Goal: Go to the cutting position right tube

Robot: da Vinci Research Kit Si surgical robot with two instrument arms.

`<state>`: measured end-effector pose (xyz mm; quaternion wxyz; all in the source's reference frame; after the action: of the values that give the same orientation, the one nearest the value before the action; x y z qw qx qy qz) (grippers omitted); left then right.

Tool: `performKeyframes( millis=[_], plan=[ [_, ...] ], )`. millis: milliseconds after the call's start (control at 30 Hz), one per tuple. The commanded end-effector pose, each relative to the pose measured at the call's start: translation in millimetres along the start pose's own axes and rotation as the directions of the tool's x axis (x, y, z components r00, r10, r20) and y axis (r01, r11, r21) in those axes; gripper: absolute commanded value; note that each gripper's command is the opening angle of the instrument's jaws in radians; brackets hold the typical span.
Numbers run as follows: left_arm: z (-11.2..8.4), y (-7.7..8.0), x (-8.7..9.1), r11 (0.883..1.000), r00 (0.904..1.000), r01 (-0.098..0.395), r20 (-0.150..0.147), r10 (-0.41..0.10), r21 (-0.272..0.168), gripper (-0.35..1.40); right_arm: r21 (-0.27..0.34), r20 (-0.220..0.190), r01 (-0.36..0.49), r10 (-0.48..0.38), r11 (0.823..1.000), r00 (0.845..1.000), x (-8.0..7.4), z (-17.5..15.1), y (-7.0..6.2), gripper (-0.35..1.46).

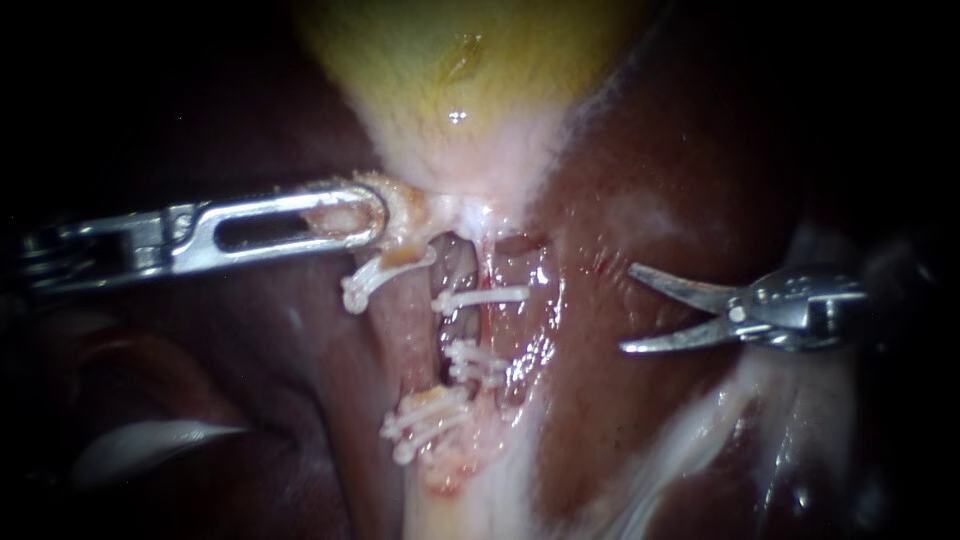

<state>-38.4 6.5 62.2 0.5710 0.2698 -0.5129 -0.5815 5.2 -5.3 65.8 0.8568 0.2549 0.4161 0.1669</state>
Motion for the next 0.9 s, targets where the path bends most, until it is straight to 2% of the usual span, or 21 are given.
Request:
performKeyframes(
  millis=[33, 267, 567, 600, 900],
  plan=[
    [0.0, 0.0, 0.0, 1.0, 1.0, 0.0, 0.0, 0.0, -0.001, -0.35, 0.011, 0.0, -0.02, 0.02, 1.0, 1.0, 0.0, 0.3, -0.1, 1.45],
    [0.1, -0.1, 0.1, 1.0, 1.0, 0.0, 0.001, 0.0, -0.002, -0.35, 0.069, -0.002, -0.173, 0.174, 0.982, 0.985, 0.3, 2.1, -0.5, 1.45],
    [0.1, -0.3, 0.2, 1.0, 1.0, 0.0, 0.002, 0.0, -0.003, -0.35, 0.135, 0.018, -0.319, 0.32, 0.938, 0.947, 1.0, 4.4, -0.5, 1.43],
    [0.1, -0.3, 0.2, 1.0, 1.0, 0.0, 0.002, 0.0, -0.003, -0.35, 0.143, 0.024, -0.346, 0.347, 0.927, 0.938, 1.1, 4.7, -0.5, 1.41],
    [0.2, -0.4, 0.2, 1.0, 1.0, 0.0, 0.003, 0.0, -0.003, -0.35, 0.189, 0.03, -0.423, 0.425, 0.886, 0.905, 1.8, 6.6, 0.3, 1.41]
  ],
)
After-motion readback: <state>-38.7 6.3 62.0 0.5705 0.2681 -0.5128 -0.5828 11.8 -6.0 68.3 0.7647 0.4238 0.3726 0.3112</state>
